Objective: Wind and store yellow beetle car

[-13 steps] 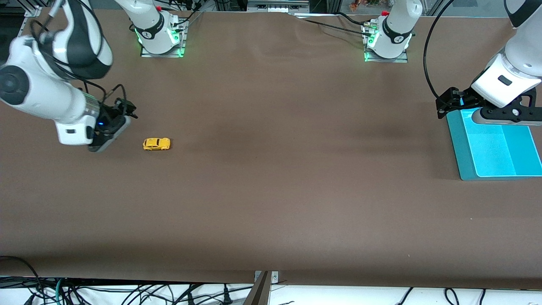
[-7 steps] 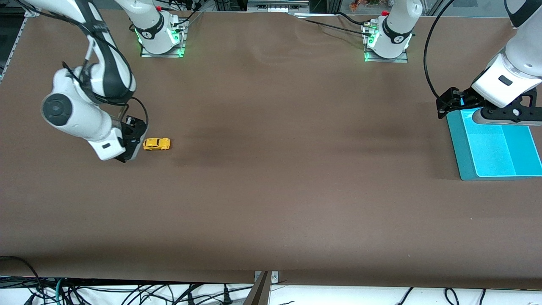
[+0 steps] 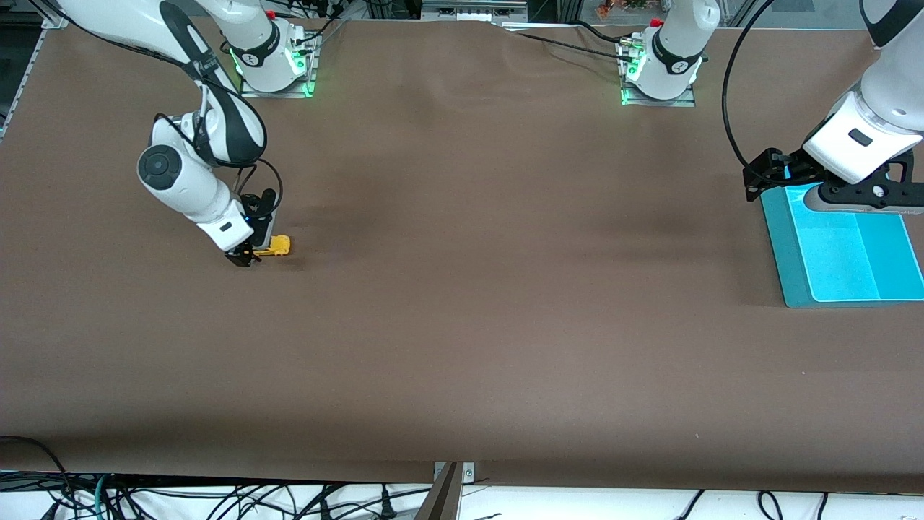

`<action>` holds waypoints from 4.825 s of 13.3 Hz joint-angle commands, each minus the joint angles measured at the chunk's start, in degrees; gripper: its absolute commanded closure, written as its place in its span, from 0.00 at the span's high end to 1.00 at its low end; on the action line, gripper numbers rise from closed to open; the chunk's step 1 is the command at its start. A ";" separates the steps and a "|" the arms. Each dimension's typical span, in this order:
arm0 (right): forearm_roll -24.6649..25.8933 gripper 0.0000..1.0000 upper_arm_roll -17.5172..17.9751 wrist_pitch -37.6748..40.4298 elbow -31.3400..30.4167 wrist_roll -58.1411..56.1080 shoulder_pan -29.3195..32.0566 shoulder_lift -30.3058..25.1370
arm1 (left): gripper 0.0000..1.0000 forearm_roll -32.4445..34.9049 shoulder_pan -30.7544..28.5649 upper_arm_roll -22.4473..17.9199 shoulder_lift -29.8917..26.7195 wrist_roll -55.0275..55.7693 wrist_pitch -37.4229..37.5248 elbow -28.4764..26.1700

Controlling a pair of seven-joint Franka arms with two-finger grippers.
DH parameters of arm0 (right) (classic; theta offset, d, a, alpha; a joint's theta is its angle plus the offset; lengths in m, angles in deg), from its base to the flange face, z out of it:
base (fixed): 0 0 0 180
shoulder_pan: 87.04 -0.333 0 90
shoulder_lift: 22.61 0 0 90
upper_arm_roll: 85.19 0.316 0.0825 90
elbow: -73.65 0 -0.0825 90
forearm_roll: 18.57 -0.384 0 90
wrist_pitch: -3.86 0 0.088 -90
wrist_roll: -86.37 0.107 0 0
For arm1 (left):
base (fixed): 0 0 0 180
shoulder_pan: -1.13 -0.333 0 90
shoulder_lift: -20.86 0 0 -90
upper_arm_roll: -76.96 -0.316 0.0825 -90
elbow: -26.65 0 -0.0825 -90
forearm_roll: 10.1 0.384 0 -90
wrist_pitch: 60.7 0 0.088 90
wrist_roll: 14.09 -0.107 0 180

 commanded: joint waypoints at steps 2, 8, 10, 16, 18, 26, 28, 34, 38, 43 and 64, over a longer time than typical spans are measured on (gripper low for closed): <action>0.48 0.99 0.36 -6.68 -4.63 -2.66 0.51 -0.40 | 1.00 -0.92 0.11 -0.16 0.88 -1.18 1.51 1.90; 0.48 0.27 0.27 -7.40 -4.90 -4.25 0.59 -0.13 | 1.00 -0.92 0.11 -0.16 0.88 -1.09 1.59 1.90; 0.48 0.27 0.27 -8.27 -4.82 -6.08 0.59 0.31 | 1.00 -0.92 0.20 -0.16 0.88 -1.18 1.59 1.90; 0.22 0.04 3.16 -7.58 -2.89 -4.00 0.42 0.05 | 1.00 -0.92 0.11 -0.16 0.88 -1.18 1.68 1.90; 0.40 0.04 4.22 -6.35 -1.57 -1.45 0.24 0.57 | 1.00 -0.83 0.11 -0.16 0.88 -1.09 1.59 1.90; 0.66 0.05 3.97 -11.00 -1.21 -5.20 0.77 5.94 | 1.00 -0.74 0.11 0.02 0.88 -1.09 1.59 1.90; 0.66 0.05 2.30 -10.83 -1.39 -10.03 1.64 5.59 | 1.00 -0.57 0.11 0.02 0.88 -1.09 1.59 1.90; 0.66 0.05 -0.08 -11.00 -1.83 -21.02 10.85 6.11 | 1.00 -0.56 0.11 0.02 0.88 -1.18 1.59 1.90; 0.22 0.05 -0.69 -10.74 -1.65 -29.37 20.53 7.34 | 1.00 -0.56 0.11 0.02 0.88 -1.18 1.59 1.90; -0.13 0.08 0.71 -8.12 0.18 -29.92 21.95 7.25 | 1.00 -0.65 0.03 0.02 0.88 -1.27 1.59 1.90; -0.84 1.00 8.89 31.18 26.03 -9.53 15.27 -10.58 | 1.00 -0.74 -0.06 0.02 0.88 -1.27 1.68 1.90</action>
